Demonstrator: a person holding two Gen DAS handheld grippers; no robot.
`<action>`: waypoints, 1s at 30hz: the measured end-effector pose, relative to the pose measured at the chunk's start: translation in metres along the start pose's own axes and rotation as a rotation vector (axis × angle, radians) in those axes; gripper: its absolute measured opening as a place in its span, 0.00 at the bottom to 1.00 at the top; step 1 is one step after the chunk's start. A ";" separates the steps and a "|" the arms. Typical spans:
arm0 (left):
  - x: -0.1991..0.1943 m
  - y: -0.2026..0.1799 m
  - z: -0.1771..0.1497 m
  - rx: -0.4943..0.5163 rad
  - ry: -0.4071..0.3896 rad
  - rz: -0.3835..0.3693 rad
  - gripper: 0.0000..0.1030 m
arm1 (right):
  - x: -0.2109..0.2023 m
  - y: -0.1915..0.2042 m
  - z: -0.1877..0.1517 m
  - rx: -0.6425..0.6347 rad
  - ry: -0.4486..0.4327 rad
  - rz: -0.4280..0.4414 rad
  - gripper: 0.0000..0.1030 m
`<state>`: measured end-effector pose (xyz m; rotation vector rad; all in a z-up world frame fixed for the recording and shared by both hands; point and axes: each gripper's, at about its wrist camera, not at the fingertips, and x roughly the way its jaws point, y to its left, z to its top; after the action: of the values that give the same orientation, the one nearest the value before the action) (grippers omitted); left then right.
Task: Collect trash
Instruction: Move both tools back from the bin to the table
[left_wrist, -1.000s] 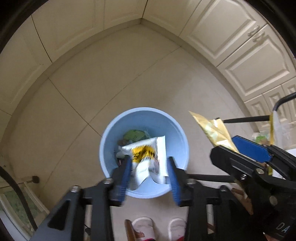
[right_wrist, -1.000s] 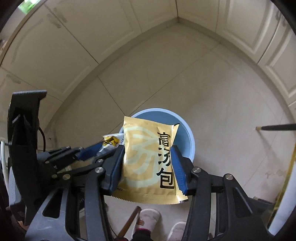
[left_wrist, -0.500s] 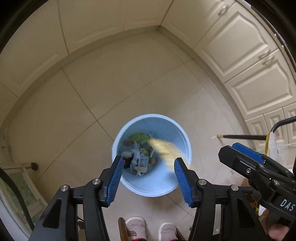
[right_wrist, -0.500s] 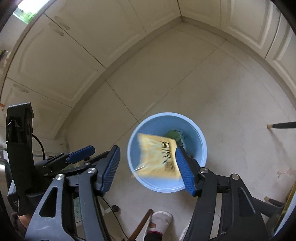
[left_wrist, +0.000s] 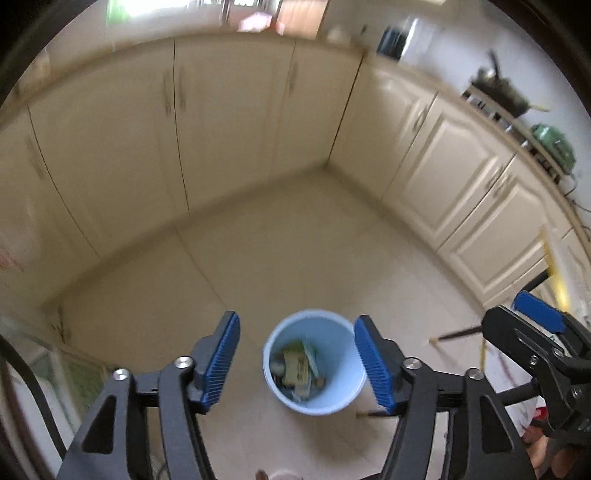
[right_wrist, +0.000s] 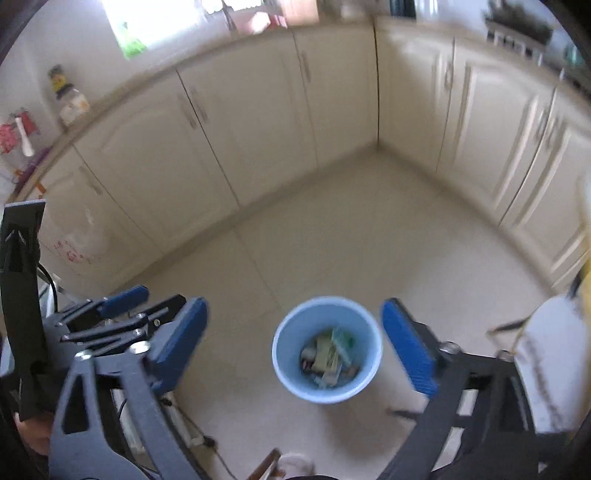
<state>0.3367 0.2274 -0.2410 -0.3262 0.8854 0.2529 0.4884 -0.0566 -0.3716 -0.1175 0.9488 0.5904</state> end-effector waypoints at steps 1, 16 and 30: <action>-0.016 -0.008 0.000 0.011 -0.035 0.003 0.64 | -0.021 0.004 0.001 -0.014 -0.041 -0.012 0.95; -0.223 -0.164 -0.124 0.198 -0.546 -0.072 0.98 | -0.295 0.015 -0.031 -0.033 -0.498 -0.284 1.00; -0.280 -0.203 -0.295 0.304 -0.725 -0.212 0.99 | -0.438 -0.016 -0.103 0.076 -0.690 -0.426 1.00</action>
<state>0.0265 -0.0942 -0.1583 -0.0287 0.1623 0.0253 0.2293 -0.2908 -0.0882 -0.0386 0.2570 0.1679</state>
